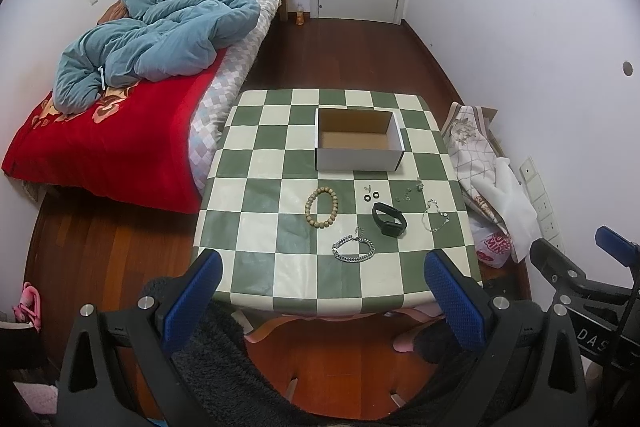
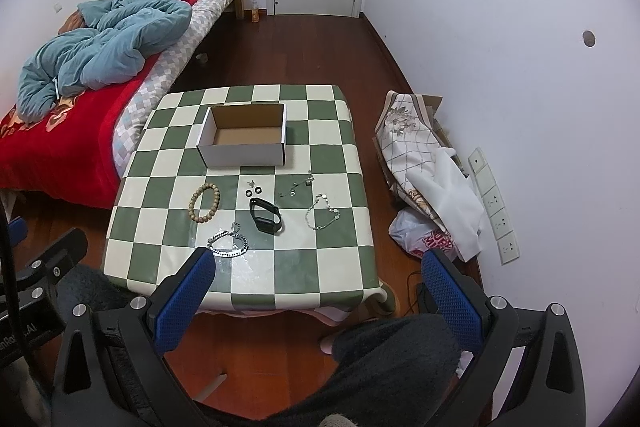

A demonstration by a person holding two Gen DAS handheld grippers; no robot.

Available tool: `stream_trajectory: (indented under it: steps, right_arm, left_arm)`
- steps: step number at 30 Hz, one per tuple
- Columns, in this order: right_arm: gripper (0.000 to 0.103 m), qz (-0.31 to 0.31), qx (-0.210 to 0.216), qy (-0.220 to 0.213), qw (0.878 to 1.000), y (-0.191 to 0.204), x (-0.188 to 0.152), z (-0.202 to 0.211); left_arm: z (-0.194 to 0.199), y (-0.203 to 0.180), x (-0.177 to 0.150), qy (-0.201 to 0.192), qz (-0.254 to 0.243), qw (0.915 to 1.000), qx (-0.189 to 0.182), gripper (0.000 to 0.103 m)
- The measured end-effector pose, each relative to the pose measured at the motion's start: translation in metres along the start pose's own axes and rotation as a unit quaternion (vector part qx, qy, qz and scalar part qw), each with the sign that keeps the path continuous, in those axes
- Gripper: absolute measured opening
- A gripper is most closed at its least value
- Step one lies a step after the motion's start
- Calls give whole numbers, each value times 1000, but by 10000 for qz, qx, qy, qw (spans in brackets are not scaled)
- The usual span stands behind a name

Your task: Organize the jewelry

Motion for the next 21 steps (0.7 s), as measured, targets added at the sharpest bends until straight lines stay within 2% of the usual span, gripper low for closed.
stream_trajectory:
  steps: [5, 9, 16, 21]
  right_arm:
    - [103, -70, 6, -4, 10000, -1, 0, -4]
    - [103, -322, -16, 23, 9995, -10, 2, -25]
    - [103, -691, -191, 333, 9969, -34, 5, -89]
    - [102, -787, -269, 710, 9940, -46, -1, -152]
  left_arm:
    - [-4, 6, 0, 9, 31, 10000, 82, 103]
    - [-29, 18, 9, 87, 53, 9995, 306, 103]
    - [-94, 33, 20, 377, 22, 9971, 662, 103]
    - [-154, 30, 9, 901, -35, 9938, 648, 103]
Point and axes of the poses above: each gripper's, at about its wrist camera, not at the fingertips, and z roughly against the way its jaws point, y to its left, x to its top, the point moved 10 cm from there along -z, roughly the way its jaws point, and after that the axes turned 1 degree about -z, right-handed, at the moved point
